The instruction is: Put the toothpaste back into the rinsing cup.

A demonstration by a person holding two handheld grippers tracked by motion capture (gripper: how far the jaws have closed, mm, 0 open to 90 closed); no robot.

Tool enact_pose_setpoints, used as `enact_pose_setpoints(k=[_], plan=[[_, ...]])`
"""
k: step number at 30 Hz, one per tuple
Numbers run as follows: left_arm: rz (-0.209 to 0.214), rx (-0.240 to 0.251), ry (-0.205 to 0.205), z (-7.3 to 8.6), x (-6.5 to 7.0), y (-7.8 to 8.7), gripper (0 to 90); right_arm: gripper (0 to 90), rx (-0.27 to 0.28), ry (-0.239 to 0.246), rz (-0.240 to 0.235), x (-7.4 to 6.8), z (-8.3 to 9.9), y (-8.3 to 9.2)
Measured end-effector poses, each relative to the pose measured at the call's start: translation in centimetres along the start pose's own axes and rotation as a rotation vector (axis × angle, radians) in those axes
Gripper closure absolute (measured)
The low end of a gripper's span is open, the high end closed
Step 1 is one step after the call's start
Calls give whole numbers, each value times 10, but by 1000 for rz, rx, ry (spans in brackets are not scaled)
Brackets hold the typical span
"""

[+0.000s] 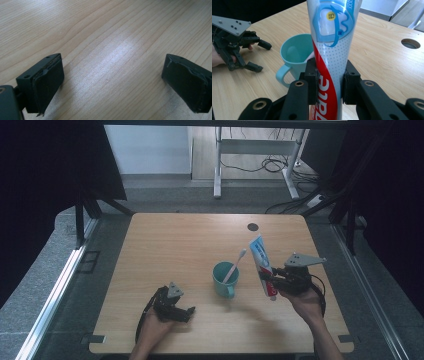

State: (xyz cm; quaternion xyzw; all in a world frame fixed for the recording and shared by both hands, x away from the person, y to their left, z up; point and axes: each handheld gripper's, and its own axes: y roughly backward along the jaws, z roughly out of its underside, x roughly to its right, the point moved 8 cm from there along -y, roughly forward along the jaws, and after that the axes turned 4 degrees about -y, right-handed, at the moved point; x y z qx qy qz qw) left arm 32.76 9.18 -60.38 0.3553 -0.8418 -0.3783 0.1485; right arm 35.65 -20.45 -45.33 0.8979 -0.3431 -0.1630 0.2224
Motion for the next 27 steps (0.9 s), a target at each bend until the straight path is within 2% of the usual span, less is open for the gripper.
enact_pose_setpoints(k=[10,27], plan=[[0,0,-1,0,0,0,40,710,25,8,-19,-10,-11,-8],[-1,1,-3,0,0,0,40,711,36,17,-44,-23,-27,-25]])
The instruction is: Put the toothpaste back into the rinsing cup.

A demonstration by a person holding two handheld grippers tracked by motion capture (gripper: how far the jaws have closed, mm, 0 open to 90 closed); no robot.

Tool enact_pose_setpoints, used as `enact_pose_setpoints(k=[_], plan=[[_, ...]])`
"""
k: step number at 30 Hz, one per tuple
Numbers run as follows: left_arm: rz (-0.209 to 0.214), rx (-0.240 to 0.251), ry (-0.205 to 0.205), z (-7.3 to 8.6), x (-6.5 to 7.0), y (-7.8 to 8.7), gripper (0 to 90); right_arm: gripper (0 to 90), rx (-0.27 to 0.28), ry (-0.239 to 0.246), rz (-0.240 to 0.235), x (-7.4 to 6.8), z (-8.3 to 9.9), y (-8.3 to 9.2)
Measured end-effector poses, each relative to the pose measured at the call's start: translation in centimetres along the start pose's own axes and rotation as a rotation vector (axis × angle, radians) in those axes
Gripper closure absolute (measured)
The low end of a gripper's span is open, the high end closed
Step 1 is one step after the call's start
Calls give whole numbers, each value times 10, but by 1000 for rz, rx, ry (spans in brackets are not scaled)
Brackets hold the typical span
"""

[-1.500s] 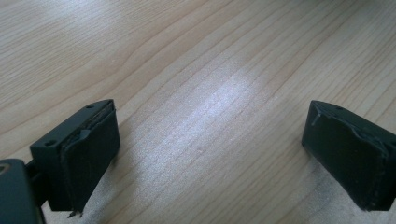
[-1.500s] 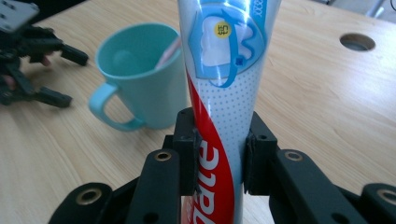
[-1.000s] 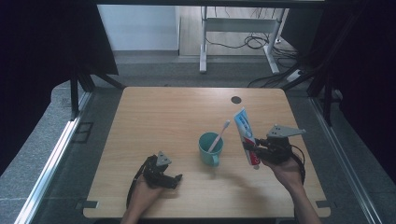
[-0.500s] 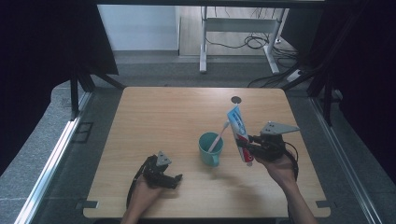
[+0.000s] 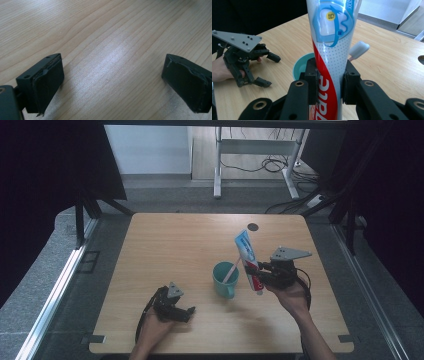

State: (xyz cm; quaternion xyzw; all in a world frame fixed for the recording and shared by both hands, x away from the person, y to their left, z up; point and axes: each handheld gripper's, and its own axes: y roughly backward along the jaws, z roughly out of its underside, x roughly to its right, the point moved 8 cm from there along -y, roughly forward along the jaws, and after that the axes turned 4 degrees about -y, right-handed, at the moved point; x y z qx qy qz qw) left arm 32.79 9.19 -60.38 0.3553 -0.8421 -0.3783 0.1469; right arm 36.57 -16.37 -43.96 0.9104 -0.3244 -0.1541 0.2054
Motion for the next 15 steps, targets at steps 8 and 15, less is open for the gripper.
enact_pose_setpoints(k=[8,15], plan=[[1,-1,0,0,0,0,40,711,4,7,-7,-5,-9,-7],[1,-1,0,0,0,0,40,712,6,19,-6,-9,-18,-16]])
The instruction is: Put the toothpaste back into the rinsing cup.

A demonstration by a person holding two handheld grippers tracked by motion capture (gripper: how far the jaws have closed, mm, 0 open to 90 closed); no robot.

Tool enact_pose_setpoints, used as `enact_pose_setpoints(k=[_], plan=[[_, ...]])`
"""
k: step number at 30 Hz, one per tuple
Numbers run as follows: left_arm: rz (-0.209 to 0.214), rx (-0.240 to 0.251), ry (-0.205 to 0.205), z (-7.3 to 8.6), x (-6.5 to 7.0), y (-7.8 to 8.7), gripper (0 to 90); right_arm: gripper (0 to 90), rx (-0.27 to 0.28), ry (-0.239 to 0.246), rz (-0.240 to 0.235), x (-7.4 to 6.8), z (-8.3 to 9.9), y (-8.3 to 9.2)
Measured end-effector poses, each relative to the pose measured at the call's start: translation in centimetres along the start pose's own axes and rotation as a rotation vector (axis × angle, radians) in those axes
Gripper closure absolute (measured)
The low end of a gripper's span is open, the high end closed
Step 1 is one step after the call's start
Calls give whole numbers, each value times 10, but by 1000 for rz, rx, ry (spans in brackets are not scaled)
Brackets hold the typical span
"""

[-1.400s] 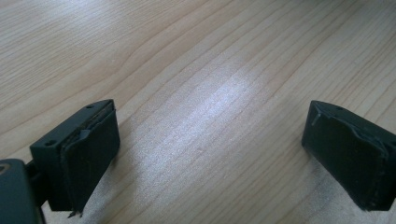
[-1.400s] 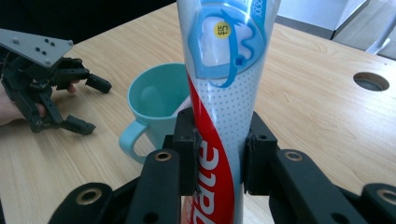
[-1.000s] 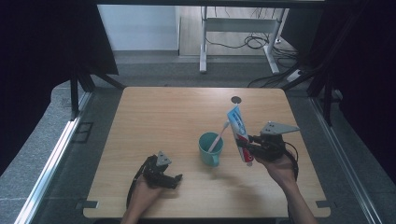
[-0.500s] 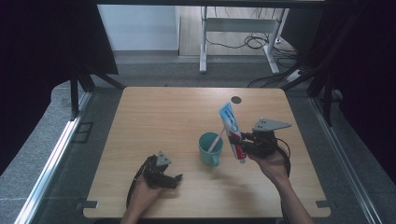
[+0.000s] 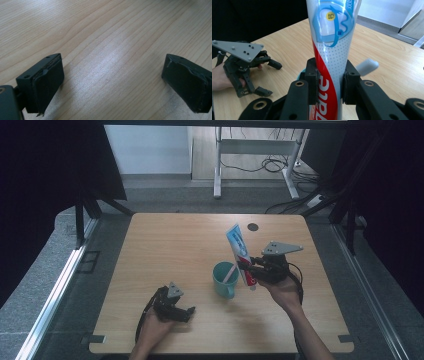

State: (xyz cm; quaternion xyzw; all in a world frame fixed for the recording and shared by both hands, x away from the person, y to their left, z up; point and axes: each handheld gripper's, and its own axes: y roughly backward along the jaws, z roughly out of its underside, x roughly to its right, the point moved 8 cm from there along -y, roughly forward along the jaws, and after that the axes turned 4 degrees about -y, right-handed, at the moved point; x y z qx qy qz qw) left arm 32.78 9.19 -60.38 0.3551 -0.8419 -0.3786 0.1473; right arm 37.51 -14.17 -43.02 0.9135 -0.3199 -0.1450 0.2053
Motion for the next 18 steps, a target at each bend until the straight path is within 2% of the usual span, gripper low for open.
enact_pose_setpoints(k=[18], plan=[[-1,0,0,0,0,0,40,712,19,20,-14,-8,-19,-22]])
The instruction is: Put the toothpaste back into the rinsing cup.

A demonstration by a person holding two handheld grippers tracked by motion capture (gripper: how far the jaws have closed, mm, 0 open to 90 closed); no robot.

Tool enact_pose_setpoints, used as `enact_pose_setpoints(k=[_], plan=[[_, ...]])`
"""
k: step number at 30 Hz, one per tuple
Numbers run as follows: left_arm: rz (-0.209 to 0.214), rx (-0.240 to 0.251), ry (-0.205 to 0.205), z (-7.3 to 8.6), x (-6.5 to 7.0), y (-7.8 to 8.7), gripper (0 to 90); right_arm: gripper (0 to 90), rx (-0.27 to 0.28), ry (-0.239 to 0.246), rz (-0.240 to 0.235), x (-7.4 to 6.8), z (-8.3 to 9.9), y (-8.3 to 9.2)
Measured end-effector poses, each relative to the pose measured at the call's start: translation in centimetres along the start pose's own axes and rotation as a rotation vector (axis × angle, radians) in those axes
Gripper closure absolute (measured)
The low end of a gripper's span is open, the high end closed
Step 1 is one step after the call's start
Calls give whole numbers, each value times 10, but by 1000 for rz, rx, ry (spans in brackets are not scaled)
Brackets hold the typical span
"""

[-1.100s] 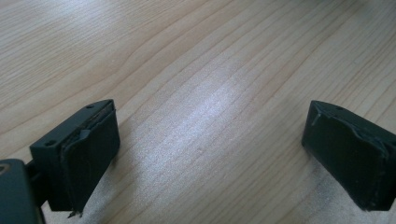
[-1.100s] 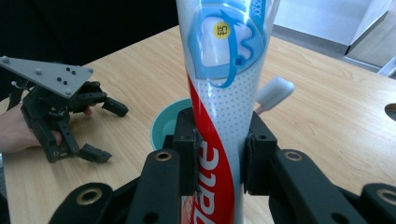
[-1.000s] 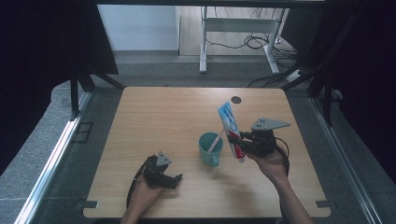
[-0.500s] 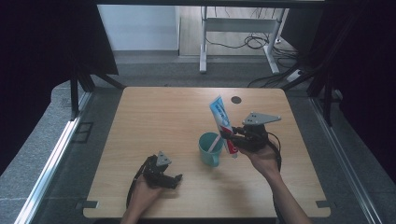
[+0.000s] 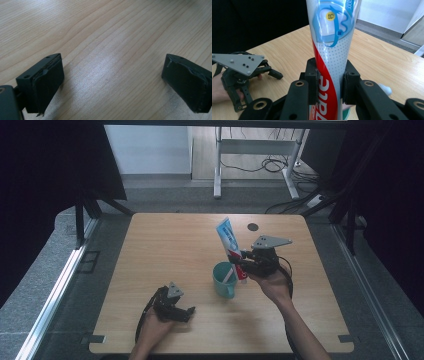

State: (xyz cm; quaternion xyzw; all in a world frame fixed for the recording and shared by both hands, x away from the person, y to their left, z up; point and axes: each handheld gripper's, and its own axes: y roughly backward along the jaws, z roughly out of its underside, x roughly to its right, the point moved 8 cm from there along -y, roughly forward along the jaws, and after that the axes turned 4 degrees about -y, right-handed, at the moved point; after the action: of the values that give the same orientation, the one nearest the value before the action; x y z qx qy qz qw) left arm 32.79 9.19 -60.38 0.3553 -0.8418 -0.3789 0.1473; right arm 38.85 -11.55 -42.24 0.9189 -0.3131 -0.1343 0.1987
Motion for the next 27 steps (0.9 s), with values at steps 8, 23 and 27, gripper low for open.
enact_pose_setpoints(k=[8,23,27], plan=[[0,0,0,0,0,0,40,712,10,23,-1,-5,-8,-12],[2,1,0,0,0,0,40,712,18,41,11,-9,-9,-35],[1,0,-1,0,0,0,40,712,14,49,12,-10,-6,-40]])
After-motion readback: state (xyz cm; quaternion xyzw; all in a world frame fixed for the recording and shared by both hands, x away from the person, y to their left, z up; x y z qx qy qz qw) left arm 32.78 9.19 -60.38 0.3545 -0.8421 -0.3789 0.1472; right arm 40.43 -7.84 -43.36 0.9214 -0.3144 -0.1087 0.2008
